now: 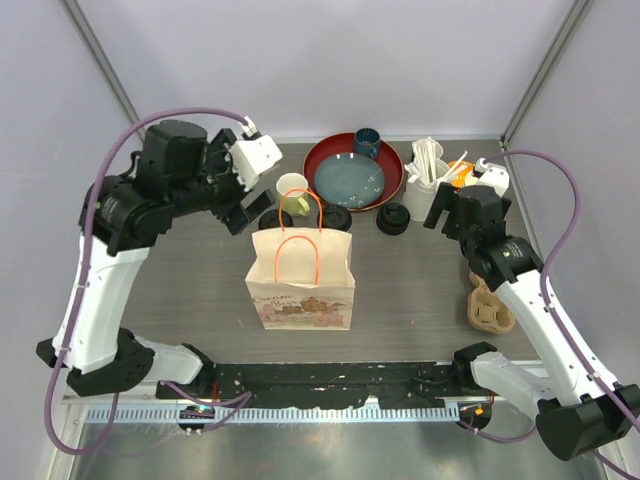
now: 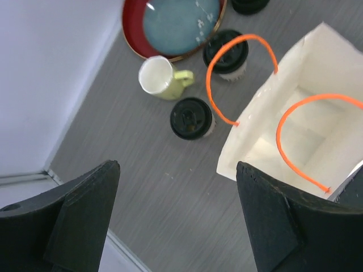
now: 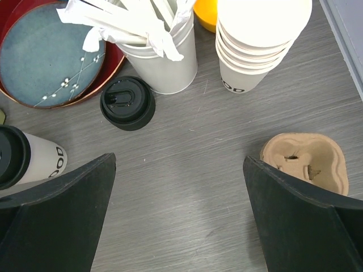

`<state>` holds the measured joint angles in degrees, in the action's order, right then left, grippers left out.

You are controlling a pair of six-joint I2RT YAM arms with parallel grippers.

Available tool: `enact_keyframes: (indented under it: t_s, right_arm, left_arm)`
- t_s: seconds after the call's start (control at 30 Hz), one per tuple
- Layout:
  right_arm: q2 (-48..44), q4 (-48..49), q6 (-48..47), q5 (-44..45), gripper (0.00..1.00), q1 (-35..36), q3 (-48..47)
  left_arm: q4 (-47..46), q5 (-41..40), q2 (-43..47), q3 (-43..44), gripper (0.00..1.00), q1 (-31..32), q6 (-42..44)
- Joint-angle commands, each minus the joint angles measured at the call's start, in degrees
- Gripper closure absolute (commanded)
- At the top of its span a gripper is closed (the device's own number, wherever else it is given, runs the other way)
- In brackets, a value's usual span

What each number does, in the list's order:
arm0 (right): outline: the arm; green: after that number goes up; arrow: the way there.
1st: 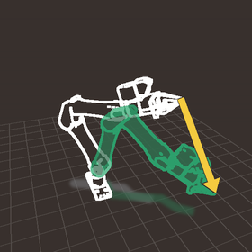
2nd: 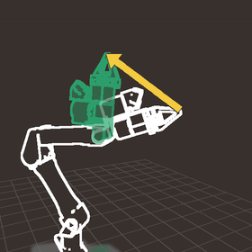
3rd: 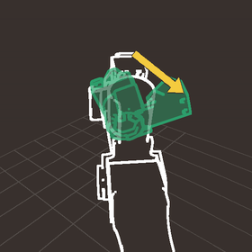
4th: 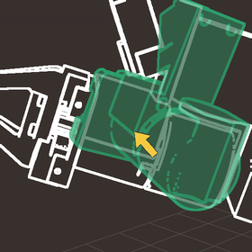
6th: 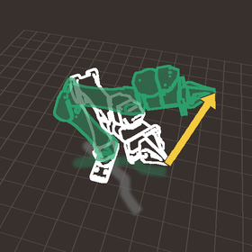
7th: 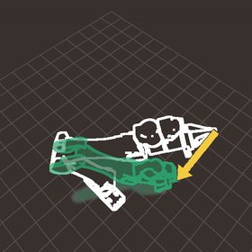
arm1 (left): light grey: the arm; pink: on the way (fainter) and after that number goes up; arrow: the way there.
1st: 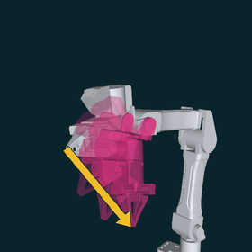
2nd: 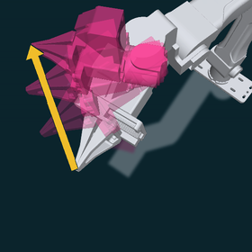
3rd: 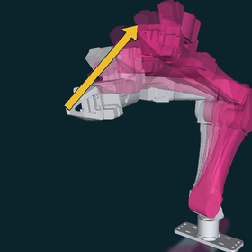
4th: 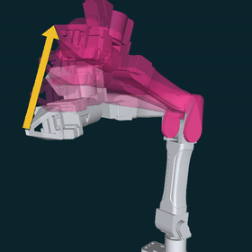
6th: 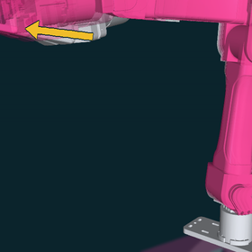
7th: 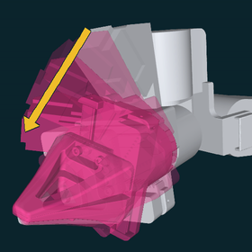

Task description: Pack the takeout coffee

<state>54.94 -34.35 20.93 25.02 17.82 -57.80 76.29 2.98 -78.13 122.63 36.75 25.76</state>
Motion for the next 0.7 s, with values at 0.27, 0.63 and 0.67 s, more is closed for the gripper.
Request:
enact_keyframes:
  t_s: [0.27,0.63,0.67]
  right_arm:
    - [2.45,1.92,-0.98,-0.93,0.0,-0.25,1.11]
    - [-0.53,0.6,2.62,5.38,0.01,-1.56,2.77]
    - [-1.58,0.34,3.32,5.74,0.04,-2.09,3.13]
  left_arm:
    - [7.03,24.25,-3.07,-16.45,0.02,-10.91,17.92]
    - [10.2,27.6,-9.06,-21.02,0.28,-10.91,17.4]
    - [9.15,27.43,-8.8,-21.64,0.3,-11.0,16.61]
